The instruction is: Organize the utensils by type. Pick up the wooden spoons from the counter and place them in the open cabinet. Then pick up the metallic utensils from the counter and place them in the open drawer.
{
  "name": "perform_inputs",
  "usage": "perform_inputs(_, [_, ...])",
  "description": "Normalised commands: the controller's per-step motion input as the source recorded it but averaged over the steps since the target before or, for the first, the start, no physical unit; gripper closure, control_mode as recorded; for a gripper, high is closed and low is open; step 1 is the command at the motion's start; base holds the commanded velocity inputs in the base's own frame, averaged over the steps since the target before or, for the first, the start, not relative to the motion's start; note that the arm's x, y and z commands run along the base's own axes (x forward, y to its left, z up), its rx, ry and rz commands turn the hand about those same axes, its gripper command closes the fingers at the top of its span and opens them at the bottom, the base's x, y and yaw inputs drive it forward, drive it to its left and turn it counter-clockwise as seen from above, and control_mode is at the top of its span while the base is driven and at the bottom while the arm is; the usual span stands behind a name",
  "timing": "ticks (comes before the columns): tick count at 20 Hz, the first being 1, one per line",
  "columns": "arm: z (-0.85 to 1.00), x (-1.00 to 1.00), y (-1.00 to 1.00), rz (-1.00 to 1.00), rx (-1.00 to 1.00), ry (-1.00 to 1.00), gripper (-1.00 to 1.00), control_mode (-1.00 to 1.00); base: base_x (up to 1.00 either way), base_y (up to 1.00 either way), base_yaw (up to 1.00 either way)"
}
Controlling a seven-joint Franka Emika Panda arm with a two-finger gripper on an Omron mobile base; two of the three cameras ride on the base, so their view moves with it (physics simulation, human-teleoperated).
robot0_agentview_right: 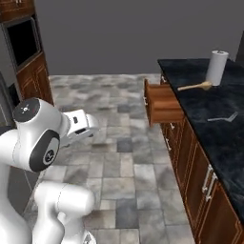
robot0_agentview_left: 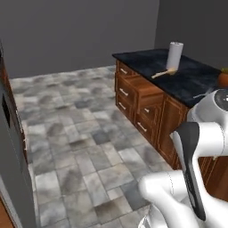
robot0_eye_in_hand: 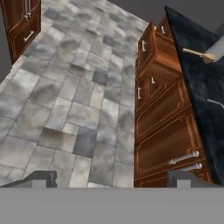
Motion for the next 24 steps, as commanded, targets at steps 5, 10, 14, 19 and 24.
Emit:
perform_inputs(5, [0.0,0.0,0.0,0.0,0.0,0.0,-1.0,1.0,0.65,0.0,-0.48])
perform_inputs(10, [0.0,0.0,0.0,0.0,0.0,0.0,-1.0,1.0,0.62,0.09,-0.52])
perform_inputs(14, [0.0,0.0,0.0,0.0,0.0,0.0,-1.0,1.0,0.63,0.21,-0.53])
perform_inputs(19, [0.0,0.0,0.0,0.0,0.0,0.0,-1.0,1.0,0.62,0.21,-0.56])
perform_inputs(24, [0.0,0.0,0.0,0.0,0.0,0.0,-1.0,1.0,0.66,0.3,-0.53])
